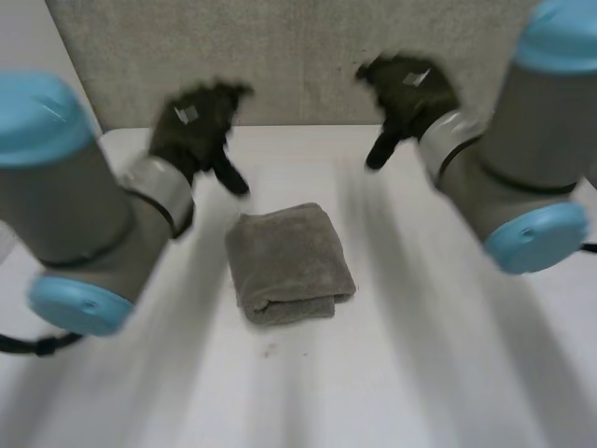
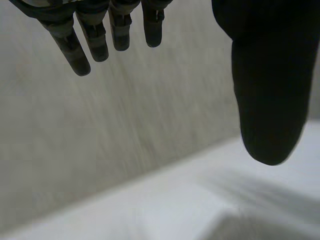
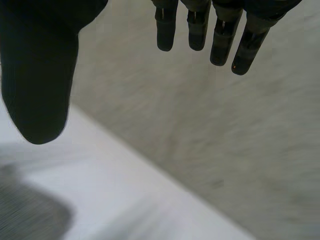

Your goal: Fold the laundry

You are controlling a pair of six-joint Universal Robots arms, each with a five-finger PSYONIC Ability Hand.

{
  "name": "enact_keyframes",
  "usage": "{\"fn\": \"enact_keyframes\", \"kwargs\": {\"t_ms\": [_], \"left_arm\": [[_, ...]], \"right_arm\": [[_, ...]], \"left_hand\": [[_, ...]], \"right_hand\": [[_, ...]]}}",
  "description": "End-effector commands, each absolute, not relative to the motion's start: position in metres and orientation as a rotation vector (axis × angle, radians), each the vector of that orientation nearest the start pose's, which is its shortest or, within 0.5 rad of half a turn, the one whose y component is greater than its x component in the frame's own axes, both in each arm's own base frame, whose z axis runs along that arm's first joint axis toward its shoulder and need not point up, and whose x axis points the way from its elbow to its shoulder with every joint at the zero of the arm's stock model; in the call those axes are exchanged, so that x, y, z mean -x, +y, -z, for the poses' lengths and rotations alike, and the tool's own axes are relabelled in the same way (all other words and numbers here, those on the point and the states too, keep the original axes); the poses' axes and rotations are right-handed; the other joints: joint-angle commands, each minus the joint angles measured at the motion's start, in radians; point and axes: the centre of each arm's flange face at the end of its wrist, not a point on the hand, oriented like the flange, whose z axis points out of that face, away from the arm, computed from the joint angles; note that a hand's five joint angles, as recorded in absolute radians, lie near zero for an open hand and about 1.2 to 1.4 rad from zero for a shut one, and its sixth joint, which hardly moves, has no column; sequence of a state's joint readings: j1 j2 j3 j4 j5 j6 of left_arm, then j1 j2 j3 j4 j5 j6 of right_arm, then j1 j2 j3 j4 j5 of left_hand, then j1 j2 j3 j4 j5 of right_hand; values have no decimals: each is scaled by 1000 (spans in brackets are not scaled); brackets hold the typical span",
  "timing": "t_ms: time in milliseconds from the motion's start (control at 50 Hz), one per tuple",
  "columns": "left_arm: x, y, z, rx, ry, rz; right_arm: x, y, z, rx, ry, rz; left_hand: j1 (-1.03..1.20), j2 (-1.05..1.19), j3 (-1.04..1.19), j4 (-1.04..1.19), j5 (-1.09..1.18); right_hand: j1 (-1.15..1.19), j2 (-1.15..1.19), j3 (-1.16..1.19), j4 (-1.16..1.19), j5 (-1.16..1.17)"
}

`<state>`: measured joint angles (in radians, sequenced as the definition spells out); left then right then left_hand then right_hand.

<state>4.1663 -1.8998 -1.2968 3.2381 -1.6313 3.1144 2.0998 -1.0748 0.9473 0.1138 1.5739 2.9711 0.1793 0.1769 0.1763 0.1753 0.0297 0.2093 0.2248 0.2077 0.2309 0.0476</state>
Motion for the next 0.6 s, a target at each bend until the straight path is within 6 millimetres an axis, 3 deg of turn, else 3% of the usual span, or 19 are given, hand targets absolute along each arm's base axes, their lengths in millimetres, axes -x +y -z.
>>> {"fn": "enact_keyframes", "kwargs": {"t_ms": [20, 80, 260, 600], "left_arm": [[254, -263, -388, -349, 2166, 2668], [243, -260, -390, -333, 2223, 2598], [240, -247, -366, -376, 2373, 2447], [239, -256, -360, -351, 2269, 2548]], "right_arm": [[-277, -285, -361, 520, 1920, 2229], [-273, -281, -361, 516, 1931, 2227], [-263, -260, -352, 524, 1976, 2181], [-259, -253, -343, 535, 1991, 2163]], "left_hand": [[34, 37, 37, 38, 9], [31, 34, 34, 35, 6], [11, 13, 14, 15, -14], [8, 10, 11, 12, -17]], "right_hand": [[-35, -50, -33, -56, -48], [-35, -50, -33, -56, -48], [-35, -50, -33, -56, -48], [-35, -50, -33, -56, -48]]}}
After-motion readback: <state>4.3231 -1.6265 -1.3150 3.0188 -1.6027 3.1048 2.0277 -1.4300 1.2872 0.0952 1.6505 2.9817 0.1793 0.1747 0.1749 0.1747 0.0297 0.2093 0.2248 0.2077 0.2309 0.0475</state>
